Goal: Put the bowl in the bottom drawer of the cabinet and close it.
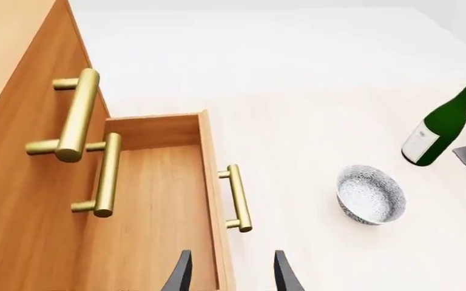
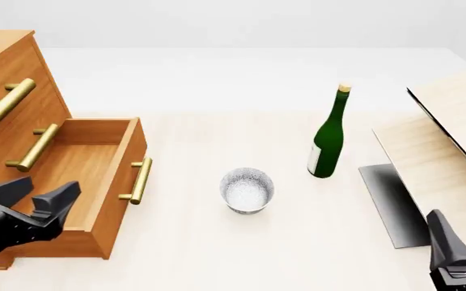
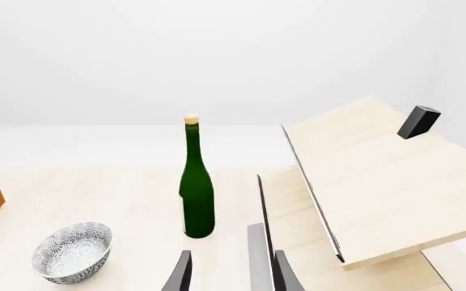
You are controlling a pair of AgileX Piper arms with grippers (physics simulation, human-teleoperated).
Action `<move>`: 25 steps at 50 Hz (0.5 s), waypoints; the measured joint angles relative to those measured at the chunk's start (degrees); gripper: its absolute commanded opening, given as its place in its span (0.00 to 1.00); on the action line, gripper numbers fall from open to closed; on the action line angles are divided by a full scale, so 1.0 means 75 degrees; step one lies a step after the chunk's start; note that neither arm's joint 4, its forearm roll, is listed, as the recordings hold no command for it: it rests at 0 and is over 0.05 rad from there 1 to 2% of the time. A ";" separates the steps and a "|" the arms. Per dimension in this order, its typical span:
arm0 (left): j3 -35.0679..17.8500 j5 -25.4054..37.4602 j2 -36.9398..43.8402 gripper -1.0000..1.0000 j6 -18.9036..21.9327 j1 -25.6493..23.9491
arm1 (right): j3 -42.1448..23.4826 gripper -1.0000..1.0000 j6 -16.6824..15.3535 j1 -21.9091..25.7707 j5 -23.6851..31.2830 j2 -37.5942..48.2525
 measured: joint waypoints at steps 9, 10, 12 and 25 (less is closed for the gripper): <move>-0.0092 -0.0041 0.0384 1.00 -0.0097 0.0078 | 0.0000 1.00 0.0000 0.0000 0.0000 0.0000; -0.0101 -0.0047 0.0425 1.00 -0.0106 0.0082 | 0.0000 1.00 0.0000 0.0000 0.0000 0.0000; -0.0118 -0.0061 0.0513 1.00 -0.0126 0.0090 | 0.0000 1.00 0.0000 0.0000 0.0000 0.0000; -0.0190 -0.0313 0.1210 1.00 -0.0257 0.0156 | 0.0000 1.00 0.0000 0.0000 0.0000 0.0000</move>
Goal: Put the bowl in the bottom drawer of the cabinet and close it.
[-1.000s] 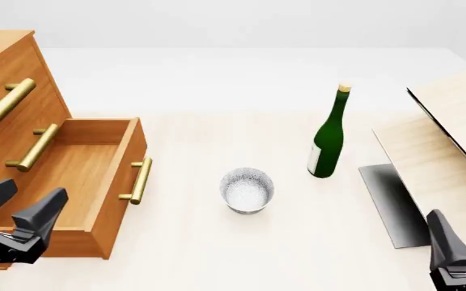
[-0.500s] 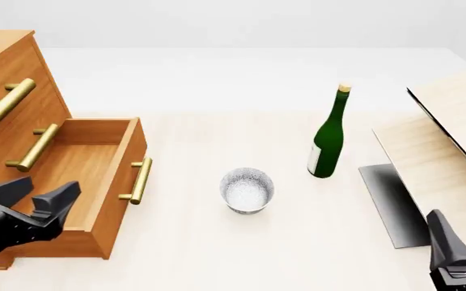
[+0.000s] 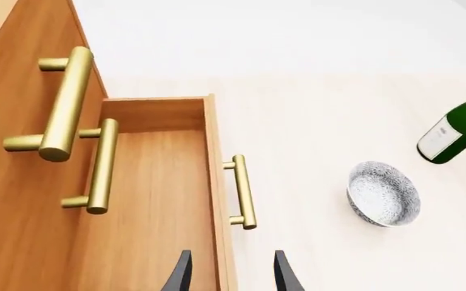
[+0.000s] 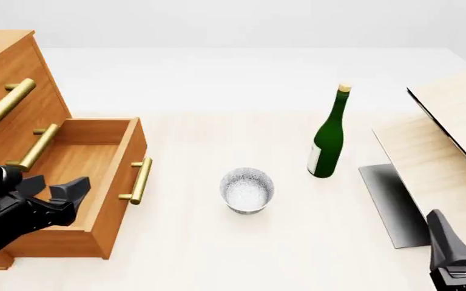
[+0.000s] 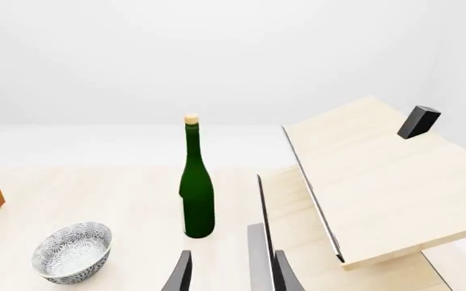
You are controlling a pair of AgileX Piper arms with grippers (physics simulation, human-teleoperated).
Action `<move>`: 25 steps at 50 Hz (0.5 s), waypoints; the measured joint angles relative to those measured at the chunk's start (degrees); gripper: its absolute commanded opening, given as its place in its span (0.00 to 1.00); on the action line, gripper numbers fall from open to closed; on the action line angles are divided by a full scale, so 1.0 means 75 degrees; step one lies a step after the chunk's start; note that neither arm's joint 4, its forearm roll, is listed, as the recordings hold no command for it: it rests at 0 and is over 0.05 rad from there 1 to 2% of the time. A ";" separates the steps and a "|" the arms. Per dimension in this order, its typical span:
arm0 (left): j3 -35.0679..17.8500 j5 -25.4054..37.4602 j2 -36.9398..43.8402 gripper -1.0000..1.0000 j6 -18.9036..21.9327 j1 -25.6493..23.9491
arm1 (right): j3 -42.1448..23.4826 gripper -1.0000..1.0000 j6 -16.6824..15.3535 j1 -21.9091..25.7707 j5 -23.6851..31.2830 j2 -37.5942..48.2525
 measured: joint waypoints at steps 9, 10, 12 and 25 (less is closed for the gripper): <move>0.0001 -0.0246 0.0464 1.00 -0.0081 0.0023 | 0.0000 1.00 0.0000 0.0000 0.0000 0.0000; 0.0006 -0.0276 0.0512 1.00 -0.0089 0.0025 | 0.0000 1.00 0.0000 0.0000 0.0000 0.0000; 0.0018 -0.0336 0.0609 1.00 -0.0104 0.0030 | 0.0000 1.00 0.0000 0.0000 0.0000 0.0000; 0.0111 -0.0643 0.1129 1.00 -0.0235 -0.0023 | 0.0000 1.00 0.0000 0.0000 0.0000 0.0000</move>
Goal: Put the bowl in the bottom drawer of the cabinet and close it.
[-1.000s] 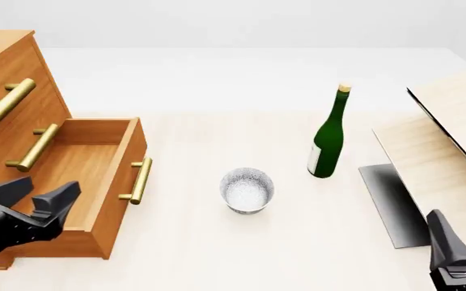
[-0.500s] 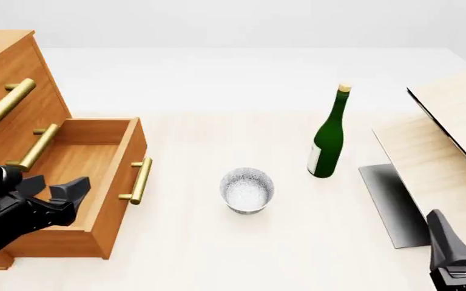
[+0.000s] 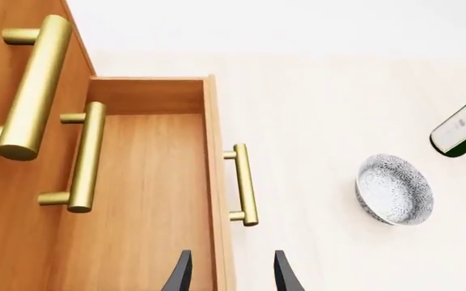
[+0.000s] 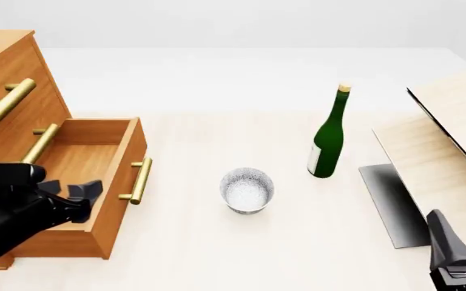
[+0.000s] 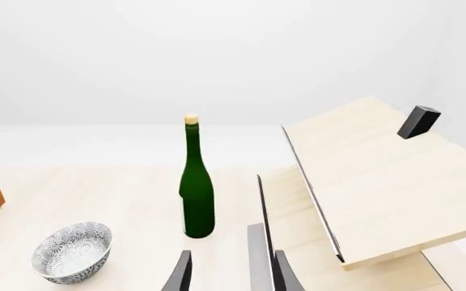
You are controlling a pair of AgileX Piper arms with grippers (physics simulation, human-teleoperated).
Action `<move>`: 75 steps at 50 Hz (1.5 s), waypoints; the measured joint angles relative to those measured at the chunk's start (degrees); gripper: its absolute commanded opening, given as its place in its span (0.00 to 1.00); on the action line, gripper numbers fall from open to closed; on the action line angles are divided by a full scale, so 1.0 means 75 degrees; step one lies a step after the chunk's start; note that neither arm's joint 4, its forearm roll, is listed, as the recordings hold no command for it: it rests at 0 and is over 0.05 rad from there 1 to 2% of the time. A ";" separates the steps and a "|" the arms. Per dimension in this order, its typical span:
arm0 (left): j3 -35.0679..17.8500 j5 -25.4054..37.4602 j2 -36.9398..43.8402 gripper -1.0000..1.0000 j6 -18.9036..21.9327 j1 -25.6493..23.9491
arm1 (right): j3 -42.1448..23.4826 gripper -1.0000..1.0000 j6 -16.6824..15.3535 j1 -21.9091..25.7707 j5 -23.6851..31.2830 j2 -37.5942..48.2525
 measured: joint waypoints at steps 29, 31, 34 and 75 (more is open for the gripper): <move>0.0276 -0.0503 0.0703 1.00 -0.0027 -0.0158 | 0.0000 1.00 0.0000 0.0000 0.0000 0.0000; 0.0287 -0.0531 0.0742 1.00 -0.0029 -0.0167 | 0.0000 1.00 0.0000 0.0000 0.0000 0.0000; 0.0305 -0.0573 0.0798 1.00 -0.0030 -0.0184 | 0.0000 1.00 0.0000 0.0000 0.0000 0.0000; 0.0542 -0.1143 0.1567 1.00 -0.0177 -0.0465 | 0.0000 1.00 0.0000 0.0000 0.0000 0.0000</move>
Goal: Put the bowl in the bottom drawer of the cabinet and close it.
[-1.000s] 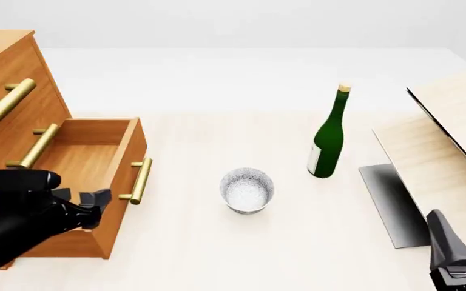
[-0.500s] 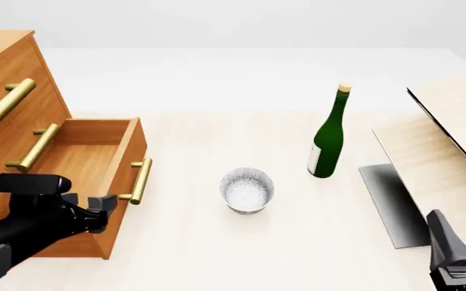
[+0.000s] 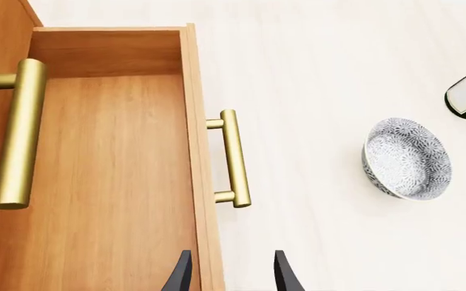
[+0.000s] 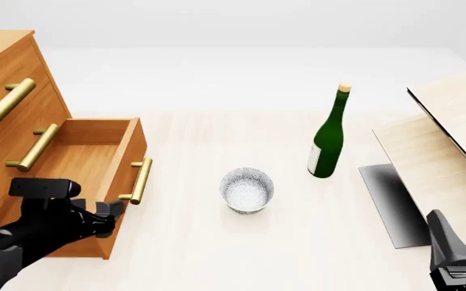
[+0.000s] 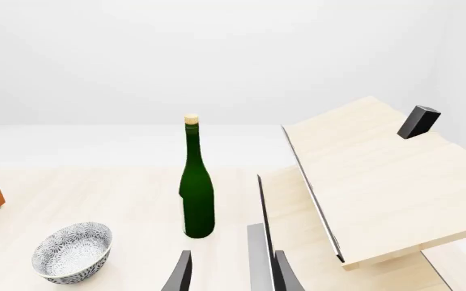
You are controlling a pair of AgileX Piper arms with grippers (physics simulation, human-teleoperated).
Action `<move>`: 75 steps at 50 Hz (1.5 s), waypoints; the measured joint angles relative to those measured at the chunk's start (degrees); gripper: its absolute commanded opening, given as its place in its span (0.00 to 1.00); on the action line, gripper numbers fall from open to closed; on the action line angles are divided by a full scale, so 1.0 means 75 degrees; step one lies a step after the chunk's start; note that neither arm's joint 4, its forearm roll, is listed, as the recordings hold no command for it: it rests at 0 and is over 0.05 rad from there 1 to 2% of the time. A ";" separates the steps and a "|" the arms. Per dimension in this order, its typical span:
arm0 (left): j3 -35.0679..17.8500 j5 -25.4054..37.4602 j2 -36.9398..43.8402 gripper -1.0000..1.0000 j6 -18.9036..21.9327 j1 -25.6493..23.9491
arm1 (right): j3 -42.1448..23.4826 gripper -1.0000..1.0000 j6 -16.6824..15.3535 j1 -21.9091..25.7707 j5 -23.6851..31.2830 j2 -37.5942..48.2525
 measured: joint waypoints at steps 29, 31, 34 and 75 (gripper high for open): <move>0.0132 -0.0546 0.0627 1.00 -0.0192 -0.0204 | 0.0000 1.00 0.0000 0.0000 0.0000 0.0000; 0.0136 -0.0570 0.0643 1.00 -0.0200 -0.0222 | 0.0000 1.00 0.0000 0.0001 0.0000 0.0000; 0.0141 -0.0600 0.0659 1.00 -0.0217 -0.0258 | 0.0000 1.00 0.0000 0.0000 0.0000 0.0000; 0.0106 -0.0879 0.0881 1.00 -0.0246 -0.0911 | 0.0000 1.00 0.0000 0.0000 0.0000 0.0000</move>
